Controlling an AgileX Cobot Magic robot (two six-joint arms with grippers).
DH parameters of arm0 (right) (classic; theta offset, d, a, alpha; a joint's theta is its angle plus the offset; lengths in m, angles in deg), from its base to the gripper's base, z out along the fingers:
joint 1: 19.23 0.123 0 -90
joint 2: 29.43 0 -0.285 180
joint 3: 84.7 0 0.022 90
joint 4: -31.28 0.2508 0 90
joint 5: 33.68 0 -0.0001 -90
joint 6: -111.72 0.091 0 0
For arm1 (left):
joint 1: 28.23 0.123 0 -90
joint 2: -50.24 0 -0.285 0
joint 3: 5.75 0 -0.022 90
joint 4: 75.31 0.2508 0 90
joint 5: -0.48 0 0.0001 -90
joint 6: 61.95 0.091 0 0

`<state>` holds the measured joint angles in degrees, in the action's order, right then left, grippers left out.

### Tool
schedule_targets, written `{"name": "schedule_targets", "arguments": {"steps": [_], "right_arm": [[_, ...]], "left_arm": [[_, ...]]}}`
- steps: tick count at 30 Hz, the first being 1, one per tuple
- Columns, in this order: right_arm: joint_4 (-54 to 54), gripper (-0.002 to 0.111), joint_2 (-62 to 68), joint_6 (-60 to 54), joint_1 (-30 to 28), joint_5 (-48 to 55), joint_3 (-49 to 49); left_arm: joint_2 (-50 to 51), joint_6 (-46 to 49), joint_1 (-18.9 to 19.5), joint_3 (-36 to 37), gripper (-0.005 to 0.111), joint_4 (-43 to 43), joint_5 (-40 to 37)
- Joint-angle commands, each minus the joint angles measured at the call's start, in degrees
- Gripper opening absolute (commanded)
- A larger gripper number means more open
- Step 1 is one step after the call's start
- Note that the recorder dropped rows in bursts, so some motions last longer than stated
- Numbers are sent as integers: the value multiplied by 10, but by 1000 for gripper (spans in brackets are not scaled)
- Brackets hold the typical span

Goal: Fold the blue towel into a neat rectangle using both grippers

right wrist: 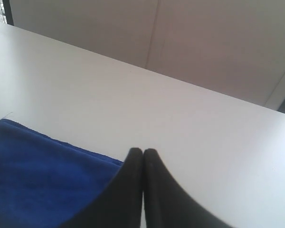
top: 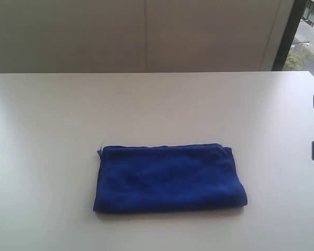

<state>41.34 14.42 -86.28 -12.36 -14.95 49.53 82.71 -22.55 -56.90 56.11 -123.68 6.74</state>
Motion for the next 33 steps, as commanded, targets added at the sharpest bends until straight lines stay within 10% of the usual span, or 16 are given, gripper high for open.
{"name": "schedule_targets", "arguments": {"steps": [1,6,14,21,27,33], "right_arm": [[-1,0,0,4,0,-7,-2],[-1,0,0,4,0,-8,-2],[-1,0,0,4,0,-8,-2],[0,0,-1,4,0,-8,-2],[0,0,-1,4,0,-8,-2],[0,0,-1,4,0,-8,-2]], "left_arm": [[-6,-4,0,2,0,-9,1],[-29,-4,23,2,0,-9,-13],[-205,-37,252,2,0,-12,-168],[-247,-86,246,16,0,-36,-144],[-247,-338,246,17,0,-88,-84],[-247,-654,246,93,0,400,-38]]}}
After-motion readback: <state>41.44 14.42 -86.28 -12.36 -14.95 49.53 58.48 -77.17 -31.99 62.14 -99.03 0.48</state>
